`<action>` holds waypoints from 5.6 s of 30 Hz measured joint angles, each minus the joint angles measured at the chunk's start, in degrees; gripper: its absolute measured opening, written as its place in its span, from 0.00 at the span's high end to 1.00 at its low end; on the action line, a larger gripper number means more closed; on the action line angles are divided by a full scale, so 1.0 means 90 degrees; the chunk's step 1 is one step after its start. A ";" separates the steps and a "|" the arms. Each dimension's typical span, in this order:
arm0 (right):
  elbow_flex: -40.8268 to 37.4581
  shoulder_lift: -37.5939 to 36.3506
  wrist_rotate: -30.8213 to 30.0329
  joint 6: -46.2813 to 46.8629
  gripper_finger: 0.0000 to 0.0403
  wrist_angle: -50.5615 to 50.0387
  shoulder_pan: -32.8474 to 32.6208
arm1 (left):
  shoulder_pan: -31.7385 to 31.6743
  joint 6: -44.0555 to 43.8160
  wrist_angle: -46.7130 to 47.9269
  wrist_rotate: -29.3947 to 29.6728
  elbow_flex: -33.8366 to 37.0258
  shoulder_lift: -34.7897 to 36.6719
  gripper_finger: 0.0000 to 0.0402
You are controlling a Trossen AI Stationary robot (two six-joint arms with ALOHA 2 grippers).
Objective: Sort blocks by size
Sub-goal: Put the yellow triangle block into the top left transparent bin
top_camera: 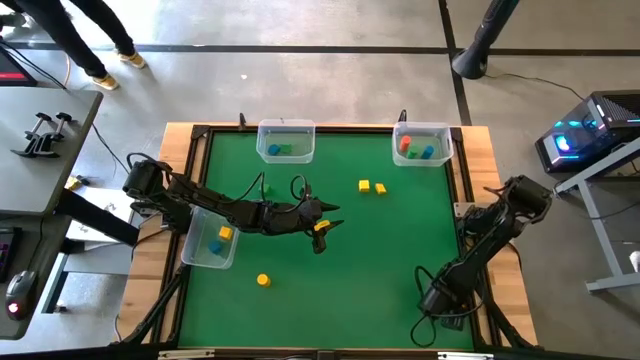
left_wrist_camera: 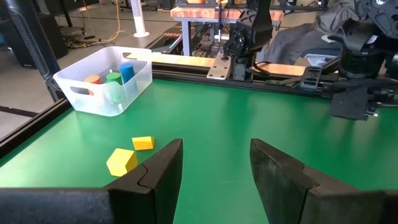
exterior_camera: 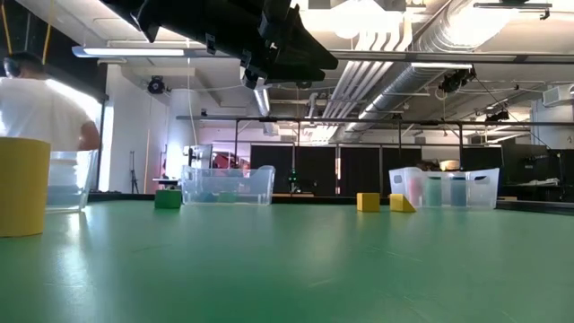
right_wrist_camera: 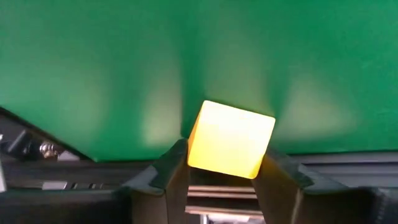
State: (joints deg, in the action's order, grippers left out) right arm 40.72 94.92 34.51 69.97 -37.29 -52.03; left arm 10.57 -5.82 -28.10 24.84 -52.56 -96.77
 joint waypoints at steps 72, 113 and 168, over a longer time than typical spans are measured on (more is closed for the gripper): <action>-0.0033 -0.3014 -0.2288 -0.7500 0.65 0.2885 0.4699 | 0.0500 0.4537 0.0050 -0.0613 -0.2258 -0.2088 0.38; -0.0025 -0.3266 -0.3001 -0.6577 0.44 0.1921 0.4701 | 0.0541 0.4416 -0.0038 -0.0770 -0.2256 -0.2295 0.60; -0.0032 -0.3409 -0.6502 -0.5439 0.44 0.1577 0.3021 | -0.0731 -0.0368 0.2640 -0.0501 0.0866 -0.0721 0.60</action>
State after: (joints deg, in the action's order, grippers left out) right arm 40.42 64.24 -24.01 21.02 -23.09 -24.84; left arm 3.99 -9.13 -4.33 20.33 -44.76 -103.26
